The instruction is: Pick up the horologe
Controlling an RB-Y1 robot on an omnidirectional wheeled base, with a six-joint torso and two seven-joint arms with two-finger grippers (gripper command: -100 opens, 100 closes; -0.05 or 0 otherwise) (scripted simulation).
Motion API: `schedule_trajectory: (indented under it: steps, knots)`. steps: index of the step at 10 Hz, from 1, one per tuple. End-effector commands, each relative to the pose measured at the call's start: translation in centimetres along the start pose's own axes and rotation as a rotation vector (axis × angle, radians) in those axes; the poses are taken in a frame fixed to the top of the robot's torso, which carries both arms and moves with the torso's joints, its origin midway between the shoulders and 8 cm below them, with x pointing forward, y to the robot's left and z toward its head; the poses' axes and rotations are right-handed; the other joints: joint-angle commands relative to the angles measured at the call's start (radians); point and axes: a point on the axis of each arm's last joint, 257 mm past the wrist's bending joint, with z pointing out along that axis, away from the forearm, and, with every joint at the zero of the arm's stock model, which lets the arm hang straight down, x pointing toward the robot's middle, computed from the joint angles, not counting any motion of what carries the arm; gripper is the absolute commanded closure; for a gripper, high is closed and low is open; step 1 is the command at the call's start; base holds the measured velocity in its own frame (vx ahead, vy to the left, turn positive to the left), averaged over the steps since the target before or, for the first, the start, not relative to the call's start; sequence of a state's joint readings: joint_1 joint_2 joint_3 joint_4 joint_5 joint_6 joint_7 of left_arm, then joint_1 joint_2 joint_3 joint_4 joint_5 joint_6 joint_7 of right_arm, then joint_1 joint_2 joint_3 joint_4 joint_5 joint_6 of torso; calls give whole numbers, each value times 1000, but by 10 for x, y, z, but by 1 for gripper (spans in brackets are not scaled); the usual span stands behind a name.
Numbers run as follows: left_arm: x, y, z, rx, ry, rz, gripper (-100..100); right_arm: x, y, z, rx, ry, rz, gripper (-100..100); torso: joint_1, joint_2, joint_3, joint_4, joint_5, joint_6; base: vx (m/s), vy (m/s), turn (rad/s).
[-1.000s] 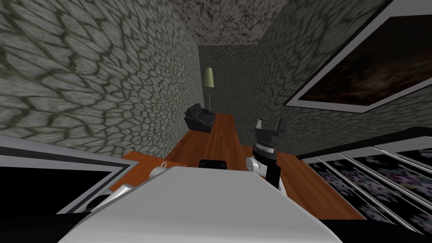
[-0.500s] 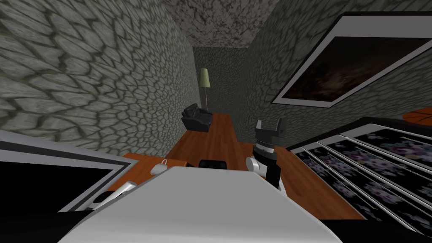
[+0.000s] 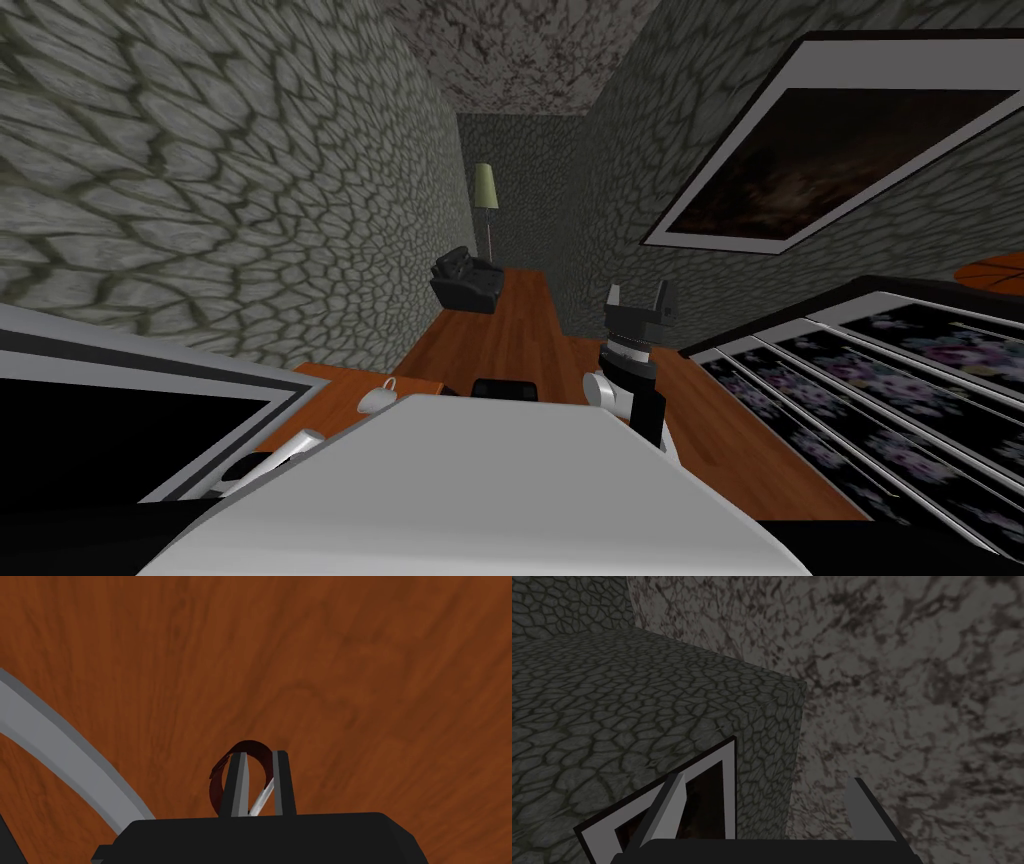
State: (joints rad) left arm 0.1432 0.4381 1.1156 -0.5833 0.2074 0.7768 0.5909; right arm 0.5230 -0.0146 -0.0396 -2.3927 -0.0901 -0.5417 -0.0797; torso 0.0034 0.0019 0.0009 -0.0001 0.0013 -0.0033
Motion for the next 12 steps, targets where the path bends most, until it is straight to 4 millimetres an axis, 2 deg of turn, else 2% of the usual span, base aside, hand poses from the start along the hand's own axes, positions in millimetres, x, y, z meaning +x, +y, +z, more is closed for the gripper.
schedule_trajectory:
  steps: [1, 5, 12]
  knots:
    - [-5, -3, -2, 1, 9, 30, 100, 0, 0, 0, 0, 0, 0, 0, 0, 0, 0, 0, 0, 0, 139, 28, 362]
    - [-11, -8, -5, 1, 22, 96, 100, 0, 0, 0, 0, 0, 0, 0, 3, -14, -8, -3, 0, 0, 183, 20, 208]
    - [-25, -17, -17, 7, 58, 226, 100, 0, 0, 0, 0, 0, 0, 0, 1, -9, -5, -2, 0, 1, 128, -4, 194]
